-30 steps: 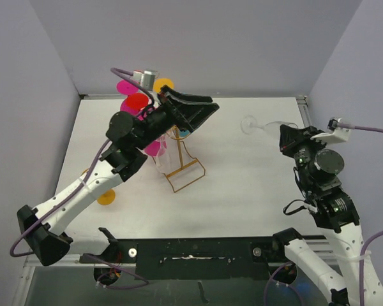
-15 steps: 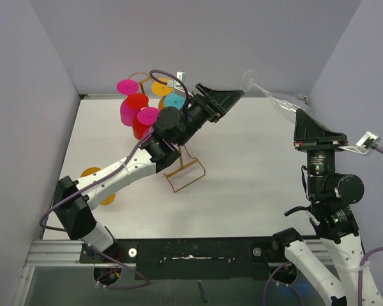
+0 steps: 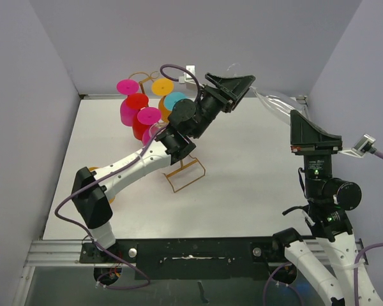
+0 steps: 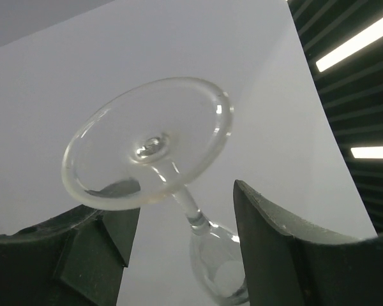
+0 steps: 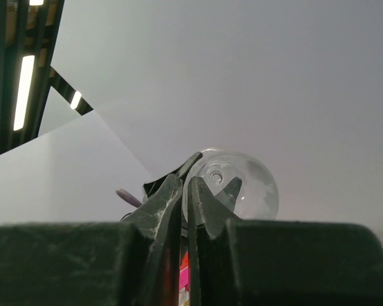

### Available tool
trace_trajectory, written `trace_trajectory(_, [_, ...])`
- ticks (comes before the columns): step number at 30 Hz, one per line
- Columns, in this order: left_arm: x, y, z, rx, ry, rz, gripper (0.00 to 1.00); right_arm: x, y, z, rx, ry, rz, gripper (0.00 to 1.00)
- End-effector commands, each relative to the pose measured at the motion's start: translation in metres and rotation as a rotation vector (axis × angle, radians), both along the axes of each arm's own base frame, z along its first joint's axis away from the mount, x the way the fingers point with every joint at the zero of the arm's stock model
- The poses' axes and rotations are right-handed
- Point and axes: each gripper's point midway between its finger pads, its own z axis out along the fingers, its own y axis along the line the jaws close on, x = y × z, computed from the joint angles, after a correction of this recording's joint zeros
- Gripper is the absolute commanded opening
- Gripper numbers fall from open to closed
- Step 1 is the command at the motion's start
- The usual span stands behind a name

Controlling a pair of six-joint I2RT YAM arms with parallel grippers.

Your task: Place the wine glass upside down on the wine glass rack

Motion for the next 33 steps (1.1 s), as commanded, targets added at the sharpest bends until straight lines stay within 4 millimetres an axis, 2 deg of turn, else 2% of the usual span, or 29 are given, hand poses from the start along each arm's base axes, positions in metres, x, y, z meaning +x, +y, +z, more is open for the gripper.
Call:
trace_trajectory(1, [-0.008, 0.006, 0.032, -0.118, -0.006, -0.028, 0.55, -0.027, 0.003, 0.031, 0.038, -0.155, 0.066, 0.00])
trace_trajectory(8, [-0.001, 0.026, 0.045, -0.208, -0.001, 0.051, 0.43, -0.030, 0.012, 0.021, 0.010, -0.145, 0.117, 0.00])
trace_trajectory(17, [0.001, 0.048, 0.058, -0.294, -0.001, 0.110, 0.27, -0.033, 0.010, 0.007, 0.024, -0.136, 0.118, 0.00])
trace_trajectory(20, [-0.002, 0.054, 0.066, -0.317, -0.020, 0.119, 0.18, -0.030, 0.013, 0.000, 0.021, -0.122, 0.130, 0.00])
trace_trajectory(22, [-0.005, 0.057, 0.071, -0.323, -0.047, 0.123, 0.03, -0.028, 0.014, -0.006, 0.022, -0.111, 0.135, 0.00])
trace_trajectory(23, [-0.007, 0.058, 0.074, -0.325, -0.065, 0.124, 0.00, -0.028, 0.014, -0.008, 0.024, -0.107, 0.138, 0.00])
trace_trajectory(29, [-0.013, 0.061, 0.081, -0.324, -0.125, 0.123, 0.00, -0.030, 0.014, -0.015, 0.018, -0.088, 0.140, 0.00])
trace_trajectory(32, [-0.018, 0.062, 0.087, -0.296, -0.194, 0.130, 0.00, -0.027, 0.013, -0.020, -0.022, -0.026, 0.120, 0.20])
trace_trajectory(33, [-0.020, 0.062, 0.088, -0.277, -0.216, 0.138, 0.00, -0.026, 0.014, -0.022, -0.052, -0.003, 0.110, 0.30])
